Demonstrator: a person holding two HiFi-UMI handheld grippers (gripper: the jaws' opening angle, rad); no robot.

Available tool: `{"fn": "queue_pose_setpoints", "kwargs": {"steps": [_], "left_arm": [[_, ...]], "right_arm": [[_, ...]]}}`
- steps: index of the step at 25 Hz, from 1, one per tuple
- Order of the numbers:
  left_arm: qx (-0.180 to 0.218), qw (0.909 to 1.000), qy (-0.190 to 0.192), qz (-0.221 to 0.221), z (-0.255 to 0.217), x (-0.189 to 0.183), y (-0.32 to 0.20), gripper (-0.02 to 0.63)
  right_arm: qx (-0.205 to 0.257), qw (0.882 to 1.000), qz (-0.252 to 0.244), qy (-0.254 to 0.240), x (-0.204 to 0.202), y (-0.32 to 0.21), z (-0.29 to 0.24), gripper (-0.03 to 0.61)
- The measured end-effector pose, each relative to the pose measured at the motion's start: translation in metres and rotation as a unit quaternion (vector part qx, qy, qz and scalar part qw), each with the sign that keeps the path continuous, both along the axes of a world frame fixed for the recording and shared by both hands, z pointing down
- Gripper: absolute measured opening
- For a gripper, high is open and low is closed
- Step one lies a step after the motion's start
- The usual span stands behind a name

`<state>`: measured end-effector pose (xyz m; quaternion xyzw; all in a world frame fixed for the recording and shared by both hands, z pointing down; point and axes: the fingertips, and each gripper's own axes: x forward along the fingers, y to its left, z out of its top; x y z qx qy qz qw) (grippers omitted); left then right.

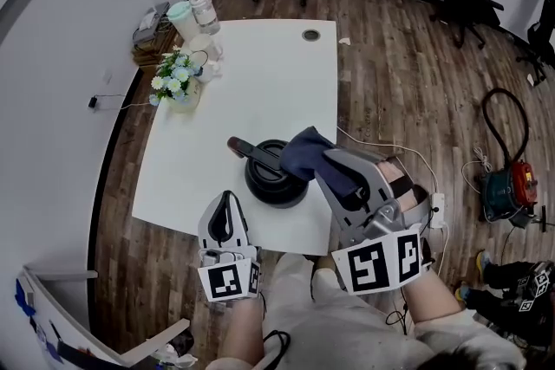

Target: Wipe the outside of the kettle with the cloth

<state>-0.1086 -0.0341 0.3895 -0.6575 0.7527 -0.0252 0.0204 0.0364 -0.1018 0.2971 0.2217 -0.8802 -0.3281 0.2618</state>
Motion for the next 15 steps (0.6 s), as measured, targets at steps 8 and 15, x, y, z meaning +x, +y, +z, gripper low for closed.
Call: {"fn": "queue_pose_setpoints", "kwargs": {"steps": [8,15], "left_arm": [[0.004,0.9998,0.001,-0.021,-0.002,-0.025,0.009,0.008],[0.005,0.9994,0.009,-0.033,0.003,-0.055,0.014,0.008]], "right_arm": [[-0.112,0.985,-0.111,-0.073,-0.08,-0.021,-0.023,0.067],[-0.192,0.974,-0.122,0.017,-0.109,-0.023,0.035,0.067]]}}
